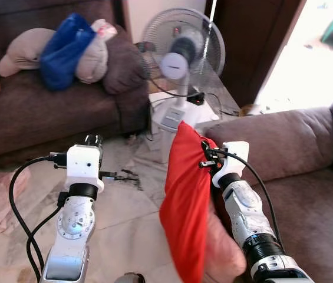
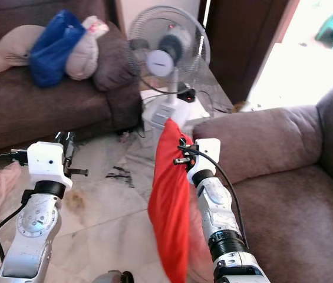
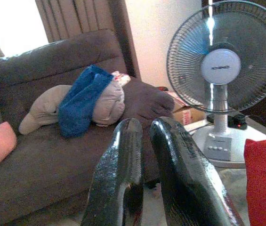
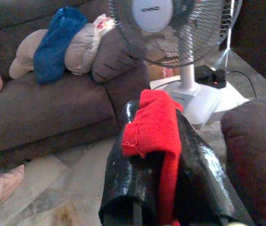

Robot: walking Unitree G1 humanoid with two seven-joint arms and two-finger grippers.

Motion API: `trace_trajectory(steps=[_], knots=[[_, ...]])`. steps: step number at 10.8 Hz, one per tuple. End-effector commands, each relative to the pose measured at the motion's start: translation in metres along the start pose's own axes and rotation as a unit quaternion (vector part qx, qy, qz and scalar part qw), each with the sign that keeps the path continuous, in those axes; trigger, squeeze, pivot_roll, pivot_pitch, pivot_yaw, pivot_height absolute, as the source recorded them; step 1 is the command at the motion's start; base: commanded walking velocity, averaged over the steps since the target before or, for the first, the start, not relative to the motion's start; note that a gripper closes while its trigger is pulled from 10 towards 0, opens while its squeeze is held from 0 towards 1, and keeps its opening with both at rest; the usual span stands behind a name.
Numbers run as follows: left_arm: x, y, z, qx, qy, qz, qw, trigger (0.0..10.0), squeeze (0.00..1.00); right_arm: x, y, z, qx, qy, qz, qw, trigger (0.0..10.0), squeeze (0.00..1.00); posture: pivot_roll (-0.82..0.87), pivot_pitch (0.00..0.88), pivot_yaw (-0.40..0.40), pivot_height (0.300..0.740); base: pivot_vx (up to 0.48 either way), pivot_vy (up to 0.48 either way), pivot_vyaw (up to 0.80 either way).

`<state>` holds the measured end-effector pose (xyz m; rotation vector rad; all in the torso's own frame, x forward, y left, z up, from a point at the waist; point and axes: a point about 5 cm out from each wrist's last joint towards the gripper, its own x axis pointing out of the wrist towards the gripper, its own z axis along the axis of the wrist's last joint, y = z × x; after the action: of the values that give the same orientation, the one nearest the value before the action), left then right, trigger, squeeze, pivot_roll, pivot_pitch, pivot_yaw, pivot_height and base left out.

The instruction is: Move the pillow to the sofa from floor

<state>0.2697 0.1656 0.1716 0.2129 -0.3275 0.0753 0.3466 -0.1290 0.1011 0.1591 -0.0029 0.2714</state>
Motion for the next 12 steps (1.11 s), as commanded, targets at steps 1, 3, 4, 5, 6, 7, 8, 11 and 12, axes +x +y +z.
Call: trace_trajectory(steps=[1, 3, 4, 5, 6, 7, 8, 11, 12], knots=[[-0.0013, 0.0027, -0.0031, 0.0, 0.01, 0.004, 1.0, 10.0, 0.0, 0.0079, 0.0013, 0.0253, -0.02, -0.056, 0.008, 0.998, 10.0, 0.0, 0.17, 0.088, -0.024, 0.74, 0.0, 0.304, 0.0], [-0.0015, 0.0039, -0.0033, 0.001, 0.01, 0.007, 1.0, 10.0, 0.0, 0.0088, 0.0037, 0.0272, -0.015, -0.062, 0.014, 0.998, 10.0, 0.0, 0.17, 0.086, -0.027, 0.74, 0.0, 0.349, 0.0], [-0.0013, 0.0041, -0.0036, 0.002, 0.011, 0.008, 1.0, 10.0, 0.0, 0.0092, 0.004, 0.027, -0.017, -0.061, 0.014, 0.998, 10.0, 0.0, 0.17, 0.085, -0.028, 0.74, 0.0, 0.349, 0.0], [-0.0015, 0.0048, -0.0041, 0.002, 0.012, 0.009, 1.0, 10.0, 0.0, 0.01, 0.0054, 0.0279, -0.017, -0.062, 0.016, 0.998, 10.0, 0.0, 0.17, 0.085, -0.029, 0.74, 0.0, 0.349, 0.0], [-0.0016, 0.0052, -0.0045, 0.002, 0.013, 0.011, 1.0, 10.0, 0.0, 0.0104, 0.0062, 0.0288, -0.018, -0.063, 0.018, 0.998, 10.0, 0.0, 0.17, 0.085, -0.031, 0.74, 0.0, 0.356, 0.0], [-0.0016, 0.0054, -0.0048, 0.001, 0.013, 0.014, 1.0, 10.0, 0.0, 0.0107, 0.0055, 0.0293, -0.023, -0.06, 0.02, 0.998, 10.0, 0.0, 0.17, 0.086, -0.034, 0.74, 0.0, 0.36, 0.0], [-0.0015, 0.005, -0.0048, 0.001, 0.012, 0.014, 1.0, 10.0, 0.0, 0.0109, 0.0044, 0.0294, -0.025, -0.058, 0.019, 0.998, 10.0, 0.0, 0.17, 0.086, -0.039, 0.74, 0.0, 0.368, 0.0], [-0.0019, 0.0053, -0.0065, -0.001, 0.015, 0.019, 1.0, 10.0, 0.0, 0.0123, 0.0034, 0.0313, -0.03, -0.056, 0.02, 0.998, 10.0, 0.0, 0.16, 0.087, -0.047, 0.74, 0.0, 0.368, 0.0], [-0.0025, 0.0055, -0.0083, -0.002, 0.018, 0.022, 1.0, 10.0, 0.0, 0.0125, 0.0032, 0.0314, -0.032, -0.055, 0.02, 0.998, 10.0, 0.0, 0.16, 0.088, -0.049, 0.74, 0.0, 0.0, 0.0]])
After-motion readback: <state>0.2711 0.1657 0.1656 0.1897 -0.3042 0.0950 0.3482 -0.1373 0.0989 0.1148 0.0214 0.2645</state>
